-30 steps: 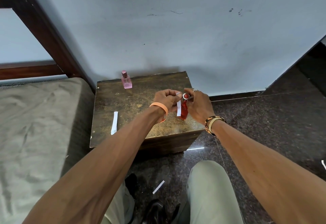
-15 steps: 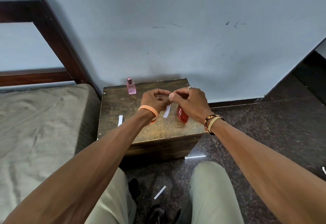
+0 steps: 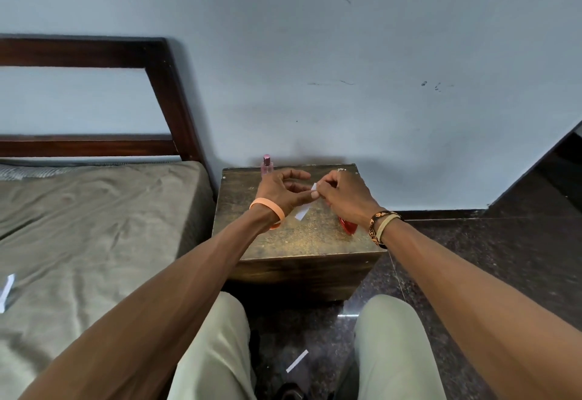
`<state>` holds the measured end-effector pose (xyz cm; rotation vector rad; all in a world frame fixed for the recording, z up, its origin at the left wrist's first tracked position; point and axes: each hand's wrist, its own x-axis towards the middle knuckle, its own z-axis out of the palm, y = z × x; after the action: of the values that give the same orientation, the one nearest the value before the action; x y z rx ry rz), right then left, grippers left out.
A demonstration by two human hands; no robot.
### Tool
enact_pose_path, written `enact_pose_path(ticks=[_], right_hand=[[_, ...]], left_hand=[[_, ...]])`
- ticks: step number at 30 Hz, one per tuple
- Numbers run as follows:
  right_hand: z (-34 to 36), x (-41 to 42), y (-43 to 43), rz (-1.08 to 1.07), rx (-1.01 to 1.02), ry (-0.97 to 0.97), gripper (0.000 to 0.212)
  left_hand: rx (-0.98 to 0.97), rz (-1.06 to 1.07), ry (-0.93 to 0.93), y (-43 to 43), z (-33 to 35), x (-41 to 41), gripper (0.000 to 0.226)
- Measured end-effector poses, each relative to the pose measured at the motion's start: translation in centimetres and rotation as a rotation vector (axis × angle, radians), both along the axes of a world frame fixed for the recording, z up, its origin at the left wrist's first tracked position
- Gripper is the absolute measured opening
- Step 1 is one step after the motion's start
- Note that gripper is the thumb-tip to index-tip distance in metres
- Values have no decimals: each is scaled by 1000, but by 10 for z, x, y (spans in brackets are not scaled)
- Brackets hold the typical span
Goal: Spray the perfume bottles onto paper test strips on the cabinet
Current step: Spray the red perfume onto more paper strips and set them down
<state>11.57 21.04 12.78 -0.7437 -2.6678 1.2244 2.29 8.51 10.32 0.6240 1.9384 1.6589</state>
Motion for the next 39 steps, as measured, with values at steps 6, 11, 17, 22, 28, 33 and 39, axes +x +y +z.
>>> enact_pose_path(ticks=[6,11,17,22,28,33,39], right_hand=[[25,2,6,-234,-333,13,28],[35,4,5,-152,-513,-10,22],[35,8,-1,-145,-467,-46,20],[31,4,8,-131,-311,-46,19],[38,8,11,-3,-764,57,12],[18,8,8,33,-66,-270,26],[31,7,15,-5,-597,-15,11]], left_hand=[[106,235,-466,-22,10,-23,24],[-59,365,-362,-24,1,-23,19],[-152,293,-170,-23,-11,-18,9],[-183,289,-102,-20,-15,-19,13],[-225,278,-26,-21,-20,-17,12],[-238,272,-13,-19,-22,-16,13],[-223,266,-12,-17,-20,-19,10]])
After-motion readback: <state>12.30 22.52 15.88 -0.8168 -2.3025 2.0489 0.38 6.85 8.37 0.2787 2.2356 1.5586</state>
